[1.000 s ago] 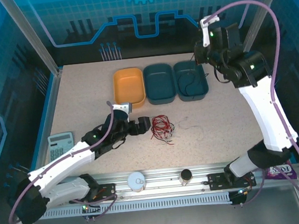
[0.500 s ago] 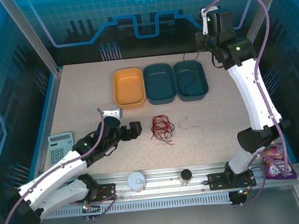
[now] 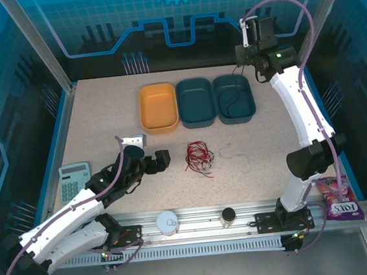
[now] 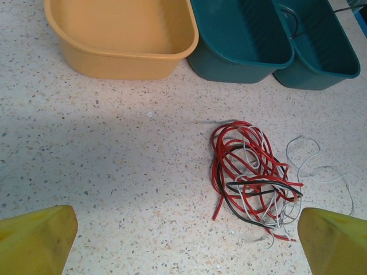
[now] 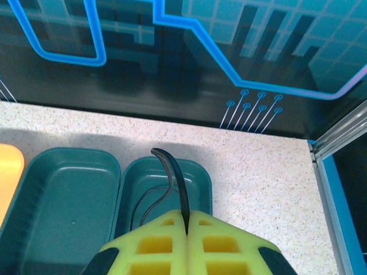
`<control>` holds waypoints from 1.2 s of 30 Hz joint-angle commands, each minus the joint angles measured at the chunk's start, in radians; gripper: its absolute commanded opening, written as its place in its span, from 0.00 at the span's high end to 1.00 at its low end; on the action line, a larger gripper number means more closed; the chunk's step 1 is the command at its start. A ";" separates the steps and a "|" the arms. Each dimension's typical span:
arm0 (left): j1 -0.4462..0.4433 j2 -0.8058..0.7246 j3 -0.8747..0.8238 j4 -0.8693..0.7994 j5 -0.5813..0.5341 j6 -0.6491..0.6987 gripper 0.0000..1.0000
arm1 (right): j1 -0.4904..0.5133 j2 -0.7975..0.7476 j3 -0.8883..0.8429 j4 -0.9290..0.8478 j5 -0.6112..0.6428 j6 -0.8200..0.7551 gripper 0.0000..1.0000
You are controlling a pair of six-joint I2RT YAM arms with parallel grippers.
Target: Untangle the cables
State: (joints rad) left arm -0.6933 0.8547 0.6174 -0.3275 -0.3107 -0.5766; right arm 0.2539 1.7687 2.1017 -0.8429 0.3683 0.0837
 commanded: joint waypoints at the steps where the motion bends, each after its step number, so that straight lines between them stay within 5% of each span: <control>1: 0.009 -0.019 -0.019 -0.022 -0.025 -0.006 0.01 | -0.018 0.044 -0.010 0.042 -0.028 -0.023 1.00; 25: 0.021 -0.015 -0.033 -0.033 -0.073 -0.031 0.01 | -0.096 0.387 0.118 0.006 -0.085 -0.052 1.00; 36: 0.025 0.039 -0.028 -0.010 -0.064 -0.034 0.01 | -0.118 0.460 0.034 0.029 -0.162 -0.038 1.00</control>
State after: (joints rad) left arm -0.6765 0.8860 0.5858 -0.3538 -0.3630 -0.6033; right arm 0.1471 2.2051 2.1609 -0.8276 0.2493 0.0441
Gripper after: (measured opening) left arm 0.992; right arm 0.062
